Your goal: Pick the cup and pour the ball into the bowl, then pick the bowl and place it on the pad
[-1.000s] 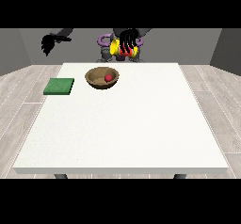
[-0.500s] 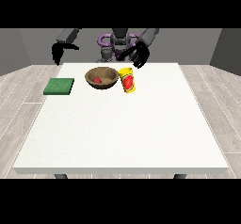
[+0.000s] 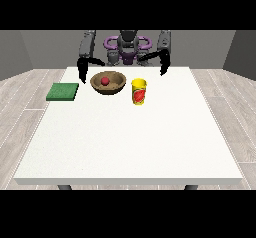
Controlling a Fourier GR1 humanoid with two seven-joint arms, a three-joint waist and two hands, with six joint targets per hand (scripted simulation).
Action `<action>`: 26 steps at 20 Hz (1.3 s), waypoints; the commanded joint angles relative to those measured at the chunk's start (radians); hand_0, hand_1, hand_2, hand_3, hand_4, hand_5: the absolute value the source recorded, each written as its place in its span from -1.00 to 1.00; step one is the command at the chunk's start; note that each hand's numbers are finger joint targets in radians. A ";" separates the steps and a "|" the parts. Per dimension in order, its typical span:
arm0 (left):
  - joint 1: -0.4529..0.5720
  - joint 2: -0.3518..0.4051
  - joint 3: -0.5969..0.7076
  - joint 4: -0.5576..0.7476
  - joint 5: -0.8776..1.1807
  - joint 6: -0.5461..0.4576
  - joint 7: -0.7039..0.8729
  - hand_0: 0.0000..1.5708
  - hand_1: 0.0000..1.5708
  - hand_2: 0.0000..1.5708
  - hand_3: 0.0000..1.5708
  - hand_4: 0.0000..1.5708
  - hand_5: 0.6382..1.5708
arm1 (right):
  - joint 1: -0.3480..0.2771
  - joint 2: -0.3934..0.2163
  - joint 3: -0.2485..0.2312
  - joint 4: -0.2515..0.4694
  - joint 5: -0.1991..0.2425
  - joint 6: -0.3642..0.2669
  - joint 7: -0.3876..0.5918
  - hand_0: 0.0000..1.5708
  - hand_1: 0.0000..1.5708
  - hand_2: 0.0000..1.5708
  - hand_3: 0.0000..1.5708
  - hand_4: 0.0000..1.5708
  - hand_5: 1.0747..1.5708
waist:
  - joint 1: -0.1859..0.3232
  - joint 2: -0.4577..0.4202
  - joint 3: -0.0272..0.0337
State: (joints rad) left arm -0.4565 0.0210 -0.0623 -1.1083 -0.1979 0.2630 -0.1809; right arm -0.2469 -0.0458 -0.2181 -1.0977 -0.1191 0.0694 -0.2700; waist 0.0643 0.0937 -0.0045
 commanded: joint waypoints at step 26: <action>0.027 0.099 0.070 -0.200 0.123 -0.236 -0.048 -1.00 -1.00 -1.00 -1.00 -0.40 0.99 | -0.118 -0.036 -0.019 0.548 0.100 -0.368 -0.181 1.00 1.00 1.00 0.38 0.08 0.73 | 0.131 0.125 0.0019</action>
State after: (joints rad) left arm -0.4075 0.1285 0.0220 -1.2855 -0.0843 0.0463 -0.2283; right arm -0.4130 -0.0866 -0.2821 -0.6531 -0.1256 -0.1227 -0.5263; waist 0.1449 0.1549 -0.0283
